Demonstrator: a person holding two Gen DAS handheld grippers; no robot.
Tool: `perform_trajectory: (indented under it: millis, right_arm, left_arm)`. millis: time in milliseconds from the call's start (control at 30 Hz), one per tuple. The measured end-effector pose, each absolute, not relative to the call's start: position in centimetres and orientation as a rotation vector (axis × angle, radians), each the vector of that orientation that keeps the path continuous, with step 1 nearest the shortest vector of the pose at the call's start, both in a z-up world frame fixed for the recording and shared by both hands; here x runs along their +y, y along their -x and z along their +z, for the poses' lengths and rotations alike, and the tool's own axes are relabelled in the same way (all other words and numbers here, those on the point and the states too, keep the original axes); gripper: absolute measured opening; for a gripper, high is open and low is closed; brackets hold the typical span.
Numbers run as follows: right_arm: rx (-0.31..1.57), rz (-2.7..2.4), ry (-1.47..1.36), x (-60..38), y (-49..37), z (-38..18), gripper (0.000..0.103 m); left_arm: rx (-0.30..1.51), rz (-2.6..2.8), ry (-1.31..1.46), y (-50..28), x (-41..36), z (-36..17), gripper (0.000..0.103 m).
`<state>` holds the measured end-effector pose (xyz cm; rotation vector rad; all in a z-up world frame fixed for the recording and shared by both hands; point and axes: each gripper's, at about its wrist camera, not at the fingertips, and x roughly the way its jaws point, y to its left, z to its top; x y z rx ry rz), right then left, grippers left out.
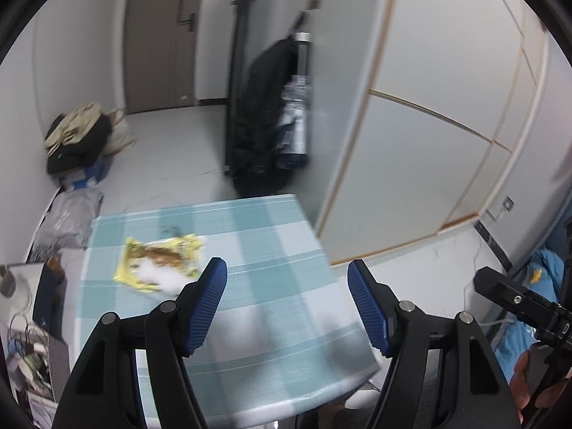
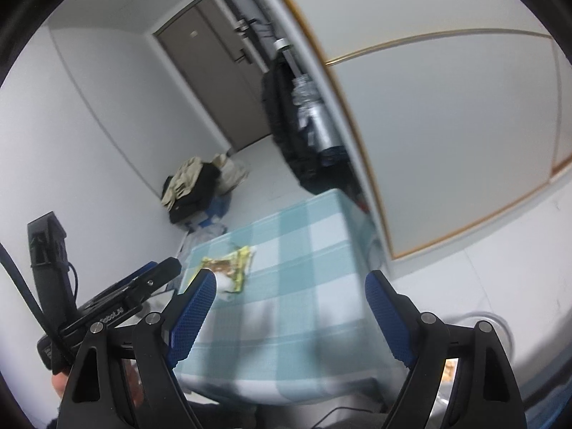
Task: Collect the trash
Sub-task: 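Move both grippers back over the yellow bread wrapper on the table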
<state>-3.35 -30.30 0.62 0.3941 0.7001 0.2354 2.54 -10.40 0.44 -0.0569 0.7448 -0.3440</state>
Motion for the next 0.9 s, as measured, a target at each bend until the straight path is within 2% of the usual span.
perform_trajectory:
  millis: [533, 900]
  right_arm:
    - [0.754, 0.388, -0.268, -19.6, -2.9, -1.0, 0.086]
    - [0.91, 0.408, -0.252, -15.0, -10.4, -5.6, 0.086]
  left_arm:
    - [0.769, -0.202, 0.214, -5.6, -0.4, -2.6, 0.067]
    - [0.834, -0.142, 0.35, -7.9, 5.9, -5.9, 0.066]
